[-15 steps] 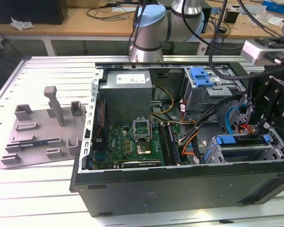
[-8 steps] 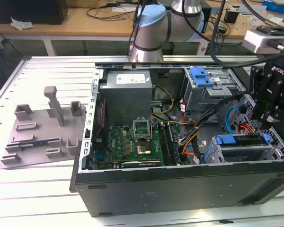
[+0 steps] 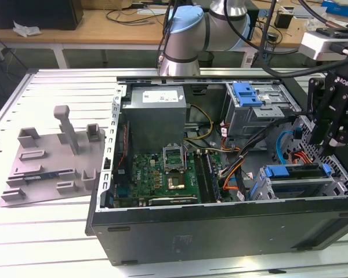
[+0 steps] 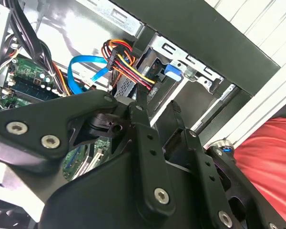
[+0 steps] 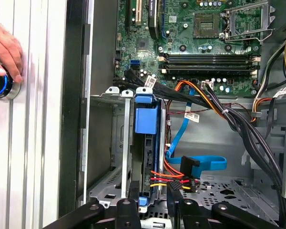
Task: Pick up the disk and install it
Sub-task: 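Insert the second disk wire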
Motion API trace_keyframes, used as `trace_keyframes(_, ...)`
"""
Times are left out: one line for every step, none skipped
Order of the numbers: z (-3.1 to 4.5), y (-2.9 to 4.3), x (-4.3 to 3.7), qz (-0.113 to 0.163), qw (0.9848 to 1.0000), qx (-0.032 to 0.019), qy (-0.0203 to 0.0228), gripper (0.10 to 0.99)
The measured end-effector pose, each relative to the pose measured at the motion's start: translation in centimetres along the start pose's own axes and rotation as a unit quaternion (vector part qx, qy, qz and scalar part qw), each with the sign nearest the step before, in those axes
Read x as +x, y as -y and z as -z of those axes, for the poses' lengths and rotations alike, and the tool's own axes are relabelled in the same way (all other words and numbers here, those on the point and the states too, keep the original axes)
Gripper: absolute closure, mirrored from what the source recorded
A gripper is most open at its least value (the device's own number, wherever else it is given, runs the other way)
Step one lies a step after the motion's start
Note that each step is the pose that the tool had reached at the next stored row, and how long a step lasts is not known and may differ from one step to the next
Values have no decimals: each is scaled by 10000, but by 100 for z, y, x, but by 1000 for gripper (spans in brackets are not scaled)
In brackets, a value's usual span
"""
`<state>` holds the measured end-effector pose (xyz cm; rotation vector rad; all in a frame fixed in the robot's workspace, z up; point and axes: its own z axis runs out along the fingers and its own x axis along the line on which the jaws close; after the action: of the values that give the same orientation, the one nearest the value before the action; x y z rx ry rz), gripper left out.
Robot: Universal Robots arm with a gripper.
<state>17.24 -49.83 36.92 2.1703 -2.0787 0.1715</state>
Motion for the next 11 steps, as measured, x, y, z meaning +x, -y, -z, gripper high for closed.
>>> trace_keyframes(0,0,0,0,10000,0,0,722)
trace_keyframes(0,0,0,0,10000,0,0,722)
trace_keyframes(0,0,0,0,10000,0,0,722)
trace_keyframes(0,0,0,0,10000,0,-1,722)
trace_keyframes(0,0,0,0,10000,0,-1,722)
trace_keyframes(0,0,0,0,10000,0,-1,722)
trace_keyframes(0,0,0,0,10000,0,-1,722)
trace_keyframes(0,0,0,0,10000,0,-1,722)
trace_keyframes(0,0,0,0,10000,0,-1,722)
trace_keyframes(0,0,0,0,10000,0,-1,722)
trace_keyframes(0,0,-6,0,10000,0,-4,722)
